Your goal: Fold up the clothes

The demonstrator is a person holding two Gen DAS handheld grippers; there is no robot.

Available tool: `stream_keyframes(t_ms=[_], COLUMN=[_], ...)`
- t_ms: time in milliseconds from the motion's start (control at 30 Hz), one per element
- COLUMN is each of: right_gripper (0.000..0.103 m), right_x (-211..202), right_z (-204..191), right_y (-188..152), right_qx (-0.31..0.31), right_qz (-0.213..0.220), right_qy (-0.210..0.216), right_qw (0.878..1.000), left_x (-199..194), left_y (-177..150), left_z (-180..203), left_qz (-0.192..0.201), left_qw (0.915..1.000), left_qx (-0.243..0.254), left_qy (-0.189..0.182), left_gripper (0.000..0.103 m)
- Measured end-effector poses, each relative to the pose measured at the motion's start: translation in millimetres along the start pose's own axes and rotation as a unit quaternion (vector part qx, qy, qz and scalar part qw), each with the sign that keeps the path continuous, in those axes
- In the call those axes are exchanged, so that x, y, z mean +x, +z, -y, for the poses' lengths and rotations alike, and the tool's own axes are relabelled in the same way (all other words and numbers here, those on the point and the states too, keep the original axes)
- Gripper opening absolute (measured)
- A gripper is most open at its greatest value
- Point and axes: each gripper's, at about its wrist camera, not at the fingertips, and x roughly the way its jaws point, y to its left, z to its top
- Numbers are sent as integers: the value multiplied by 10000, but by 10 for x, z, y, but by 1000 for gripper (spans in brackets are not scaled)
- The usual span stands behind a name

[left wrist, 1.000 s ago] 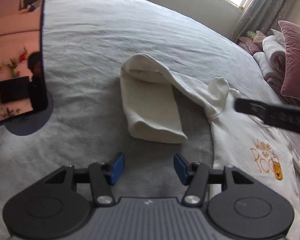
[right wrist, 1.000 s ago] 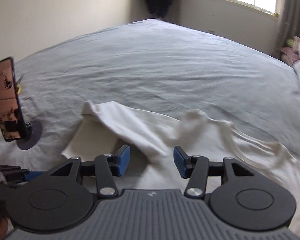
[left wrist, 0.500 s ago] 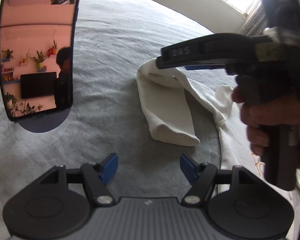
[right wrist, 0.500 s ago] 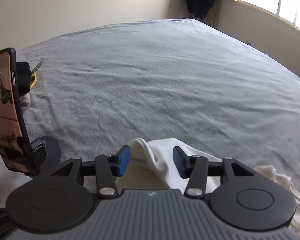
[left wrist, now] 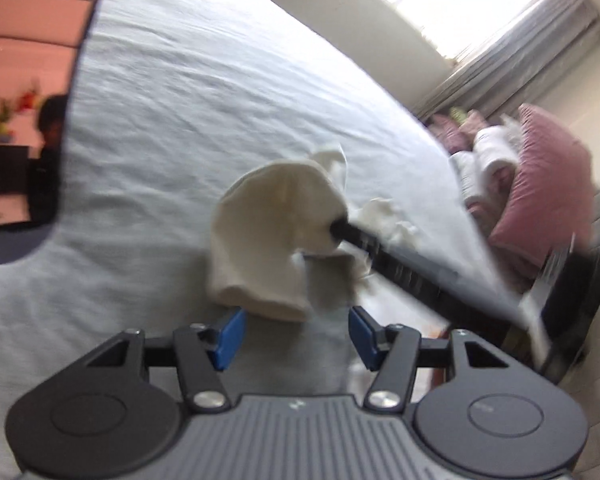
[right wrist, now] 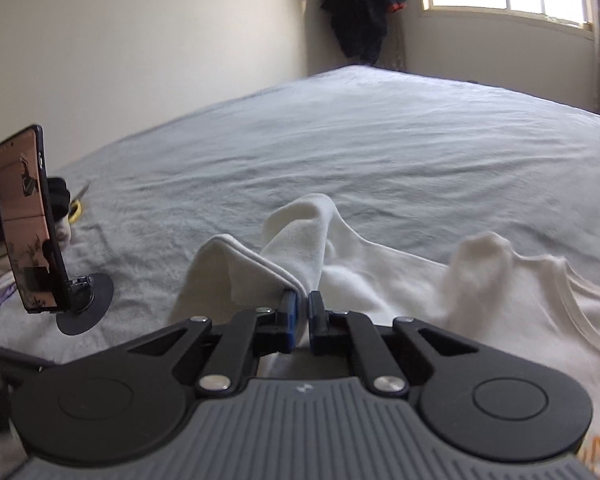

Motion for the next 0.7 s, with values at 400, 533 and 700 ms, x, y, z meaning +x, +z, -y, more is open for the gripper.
stream_keyframes(t_ms=[400,533,700], right_gripper=[0,0,2], right_x=[-20,-5,36], right_z=[420,507,408], right_y=[-456,-450,-403], right_qx=[1201,1469,1289], right_qz=[-7,-50,-119], right_qy=[582,865,890], right_qw=[9911,9853,9876], left_x=[316,402,348], left_y=[115,156,239], left_z=[-42,-179,-228], left_qz=[271,421,722], left_qw=[9833,9679,9559], left_qx=[-1783,-2478,-2834], left_qy=[-246,59,271], left_gripper=[75,75,74])
